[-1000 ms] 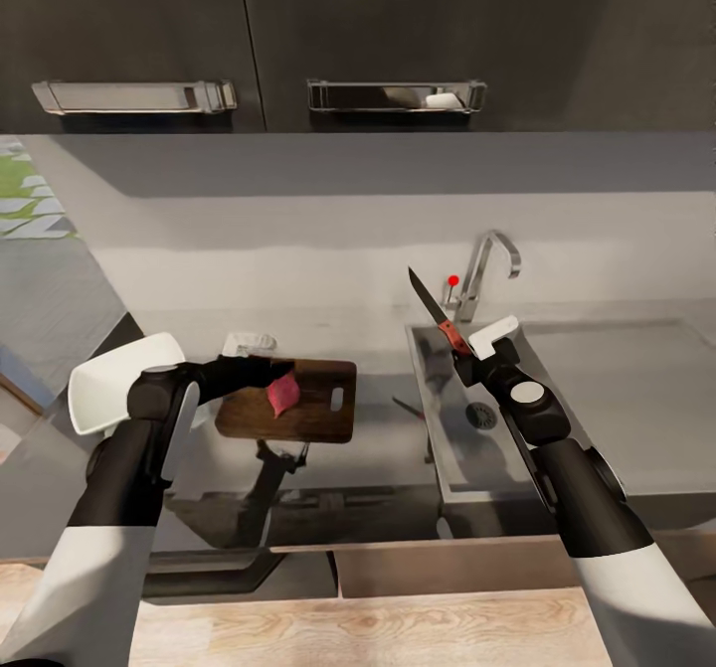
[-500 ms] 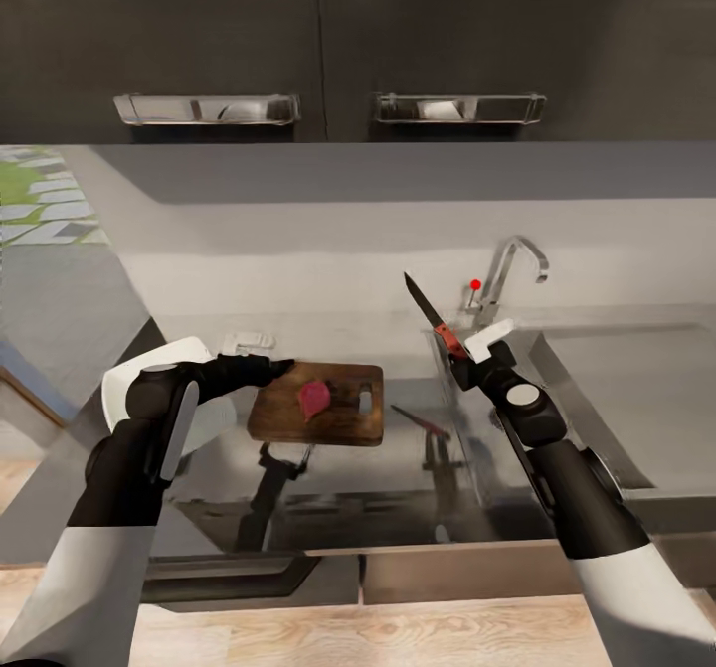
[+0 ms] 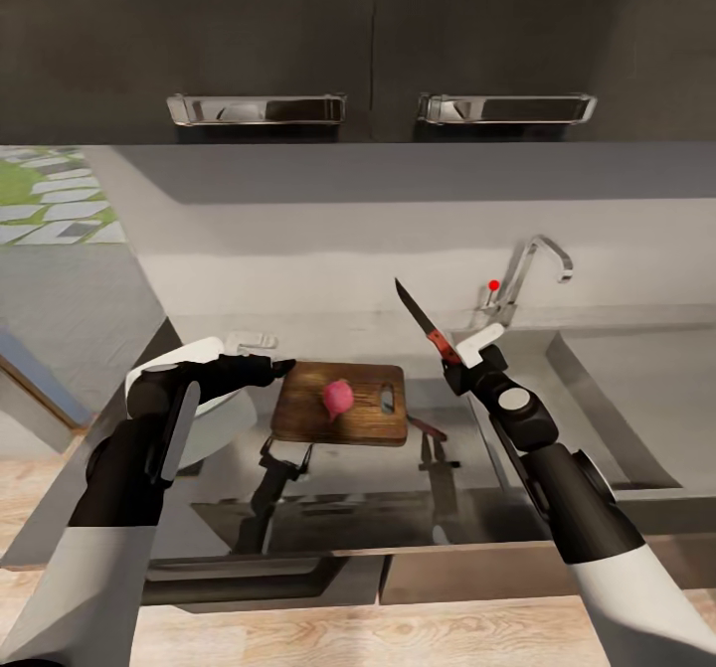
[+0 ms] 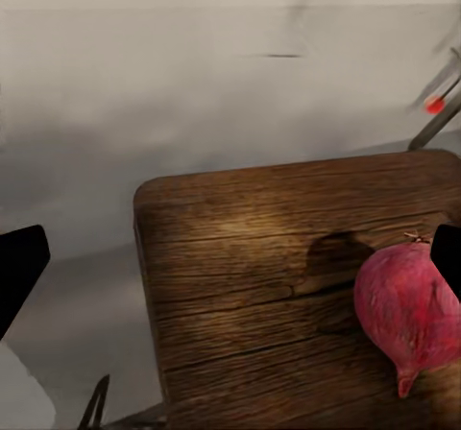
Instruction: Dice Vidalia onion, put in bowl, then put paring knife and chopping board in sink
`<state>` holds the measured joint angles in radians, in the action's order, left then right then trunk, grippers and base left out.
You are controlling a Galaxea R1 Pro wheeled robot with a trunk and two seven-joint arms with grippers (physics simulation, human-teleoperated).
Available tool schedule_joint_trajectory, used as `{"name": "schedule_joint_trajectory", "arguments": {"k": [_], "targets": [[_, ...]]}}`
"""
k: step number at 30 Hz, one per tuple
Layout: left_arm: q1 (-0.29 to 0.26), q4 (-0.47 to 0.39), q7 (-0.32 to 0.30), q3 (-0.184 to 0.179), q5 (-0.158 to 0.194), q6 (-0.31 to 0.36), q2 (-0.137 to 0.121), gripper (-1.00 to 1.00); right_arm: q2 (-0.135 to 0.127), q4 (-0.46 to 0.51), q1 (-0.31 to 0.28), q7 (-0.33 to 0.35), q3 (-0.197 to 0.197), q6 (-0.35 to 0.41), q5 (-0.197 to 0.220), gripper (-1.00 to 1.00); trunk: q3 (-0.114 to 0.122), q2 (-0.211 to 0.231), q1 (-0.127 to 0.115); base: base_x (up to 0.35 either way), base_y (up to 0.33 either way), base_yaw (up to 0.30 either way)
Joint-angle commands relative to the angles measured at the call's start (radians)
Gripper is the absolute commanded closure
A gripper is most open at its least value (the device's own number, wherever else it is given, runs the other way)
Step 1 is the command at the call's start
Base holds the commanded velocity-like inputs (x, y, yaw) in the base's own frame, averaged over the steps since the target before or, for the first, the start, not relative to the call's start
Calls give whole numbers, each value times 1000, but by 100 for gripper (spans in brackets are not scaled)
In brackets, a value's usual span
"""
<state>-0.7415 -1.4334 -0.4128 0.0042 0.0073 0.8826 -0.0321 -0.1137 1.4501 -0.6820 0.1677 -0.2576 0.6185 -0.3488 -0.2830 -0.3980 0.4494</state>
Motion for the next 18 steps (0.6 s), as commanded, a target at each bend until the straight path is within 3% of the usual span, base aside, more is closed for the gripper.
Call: {"name": "schedule_joint_trajectory", "arguments": {"k": [1,6,9,18], "targets": [[-1,-1,-3,0,0,6,0,-100,-2,0,1,9,-1,5,-10,100,-2,-2,1,0,48,0],[-1,-14,-3,-1,0,6,0,-100,-5,-3,8,5,2,5,-16,100,-2,-2,1,0,18,0],[-1,-31,-6,8,6,6,17,-100,-22,2,25,-13,7,-10,-23,100,-2,-2,1,0,0,0],[-1,-82,24,4,7,11,33,-100,-73,27,39,5,-2,28,-19,100,-2,-2,1,0,0,0]]}}
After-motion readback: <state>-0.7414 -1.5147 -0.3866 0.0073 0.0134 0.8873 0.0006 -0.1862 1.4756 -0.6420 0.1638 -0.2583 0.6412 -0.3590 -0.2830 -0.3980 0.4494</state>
